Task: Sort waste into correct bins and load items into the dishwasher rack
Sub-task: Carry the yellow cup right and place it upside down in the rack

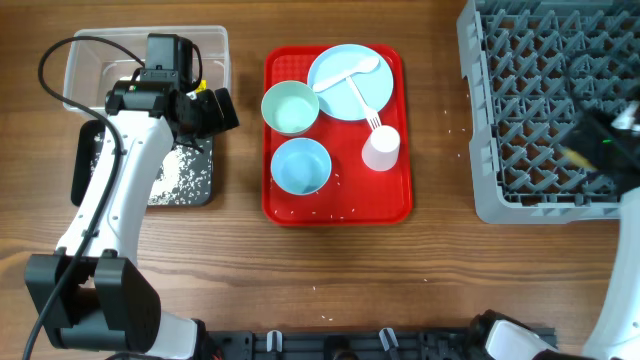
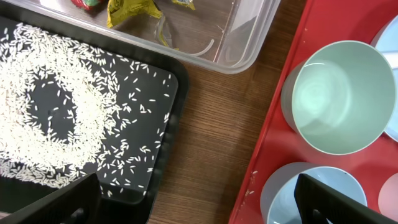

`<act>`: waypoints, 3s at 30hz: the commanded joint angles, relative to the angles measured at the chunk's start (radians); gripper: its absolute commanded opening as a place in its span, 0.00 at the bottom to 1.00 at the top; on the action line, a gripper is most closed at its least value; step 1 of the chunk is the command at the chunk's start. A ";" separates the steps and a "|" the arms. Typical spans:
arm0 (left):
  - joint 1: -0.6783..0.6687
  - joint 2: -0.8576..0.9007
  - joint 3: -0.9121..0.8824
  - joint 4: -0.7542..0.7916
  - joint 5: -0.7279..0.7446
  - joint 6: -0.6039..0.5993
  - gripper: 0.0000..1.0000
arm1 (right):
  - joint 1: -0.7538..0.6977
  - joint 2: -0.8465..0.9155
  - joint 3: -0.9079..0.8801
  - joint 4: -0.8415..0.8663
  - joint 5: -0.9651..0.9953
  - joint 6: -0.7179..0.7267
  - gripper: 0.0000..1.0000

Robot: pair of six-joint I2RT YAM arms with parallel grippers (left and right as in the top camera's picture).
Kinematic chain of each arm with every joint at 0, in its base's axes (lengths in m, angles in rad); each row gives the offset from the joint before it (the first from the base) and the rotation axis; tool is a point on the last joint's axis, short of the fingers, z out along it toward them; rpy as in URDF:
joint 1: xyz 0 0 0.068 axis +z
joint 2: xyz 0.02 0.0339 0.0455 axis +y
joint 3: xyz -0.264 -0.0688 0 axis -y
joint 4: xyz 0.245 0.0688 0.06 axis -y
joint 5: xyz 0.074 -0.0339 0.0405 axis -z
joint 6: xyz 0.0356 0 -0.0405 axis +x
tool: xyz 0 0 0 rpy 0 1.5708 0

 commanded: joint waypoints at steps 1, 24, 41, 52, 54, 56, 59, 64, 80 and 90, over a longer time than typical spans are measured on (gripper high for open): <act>0.005 0.010 0.000 0.003 -0.002 -0.013 1.00 | -0.117 0.047 0.021 0.042 -0.021 -0.002 0.48; 0.005 0.010 0.000 0.003 -0.002 -0.013 1.00 | -0.274 0.444 0.021 0.097 -0.121 -0.005 0.47; 0.005 0.010 0.000 0.003 -0.002 -0.013 1.00 | -0.303 0.346 0.023 0.112 -0.166 -0.006 0.41; 0.005 0.010 0.000 0.003 -0.002 -0.013 1.00 | -0.303 0.294 0.022 0.111 -0.049 -0.001 0.40; 0.005 0.010 0.000 0.003 -0.002 -0.013 1.00 | -0.303 0.318 0.019 0.117 -0.044 -0.002 0.40; 0.005 0.010 0.000 0.003 -0.002 -0.013 1.00 | -0.303 0.349 0.019 0.121 -0.026 0.000 0.40; 0.005 0.010 0.000 0.003 -0.002 -0.013 1.00 | -0.303 0.378 0.019 0.137 -0.026 -0.002 0.41; 0.005 0.010 0.000 0.003 -0.002 -0.013 1.00 | -0.301 0.380 0.019 0.171 -0.031 -0.002 0.41; 0.005 0.010 0.000 0.003 -0.002 -0.013 1.00 | -0.239 0.380 0.019 0.182 -0.030 -0.014 0.69; 0.005 0.010 0.000 0.003 -0.002 -0.013 1.00 | -0.239 0.380 0.019 0.172 -0.031 -0.017 0.83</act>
